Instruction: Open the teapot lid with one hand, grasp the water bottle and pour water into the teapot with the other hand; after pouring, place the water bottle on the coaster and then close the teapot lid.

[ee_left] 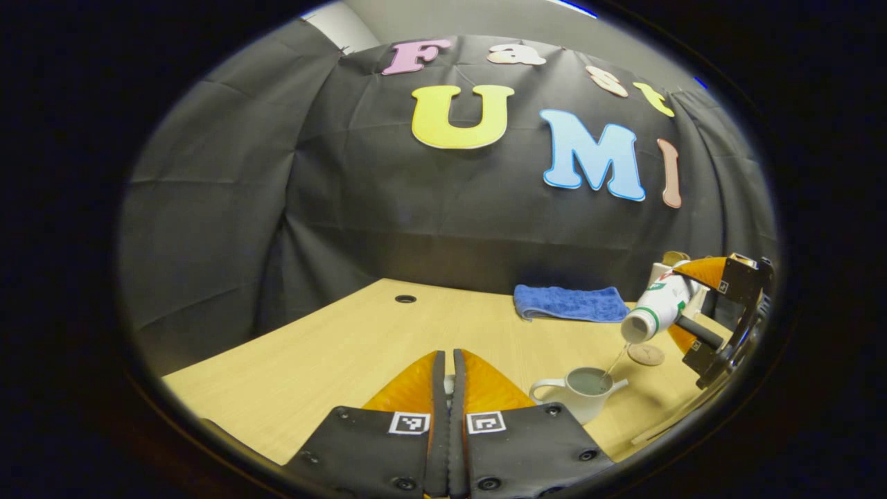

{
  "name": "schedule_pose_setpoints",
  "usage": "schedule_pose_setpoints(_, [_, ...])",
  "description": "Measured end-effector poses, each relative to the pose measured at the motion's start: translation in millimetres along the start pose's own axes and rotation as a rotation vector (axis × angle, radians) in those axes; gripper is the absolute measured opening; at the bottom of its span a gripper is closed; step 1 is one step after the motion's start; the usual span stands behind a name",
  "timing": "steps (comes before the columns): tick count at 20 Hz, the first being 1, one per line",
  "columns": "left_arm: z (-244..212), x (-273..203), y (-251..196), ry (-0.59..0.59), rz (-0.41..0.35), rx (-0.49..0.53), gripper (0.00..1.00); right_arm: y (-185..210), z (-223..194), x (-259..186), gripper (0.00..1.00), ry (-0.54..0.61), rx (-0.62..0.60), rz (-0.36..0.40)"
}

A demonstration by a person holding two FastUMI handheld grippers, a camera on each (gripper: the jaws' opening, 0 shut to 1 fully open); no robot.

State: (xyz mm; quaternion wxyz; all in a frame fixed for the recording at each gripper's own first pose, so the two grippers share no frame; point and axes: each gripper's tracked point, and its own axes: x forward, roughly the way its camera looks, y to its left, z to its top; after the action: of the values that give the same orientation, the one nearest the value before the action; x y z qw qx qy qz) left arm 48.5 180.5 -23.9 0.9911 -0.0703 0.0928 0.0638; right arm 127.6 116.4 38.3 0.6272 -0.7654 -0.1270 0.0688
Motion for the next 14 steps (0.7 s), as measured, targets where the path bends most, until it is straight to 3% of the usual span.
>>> schedule_pose_setpoints(14, [-2.4,2.1,-3.2,0.007,-0.008,-0.006,0.10,-18.2,-4.3,6.7,0.77,-0.007,-0.044,-0.031])
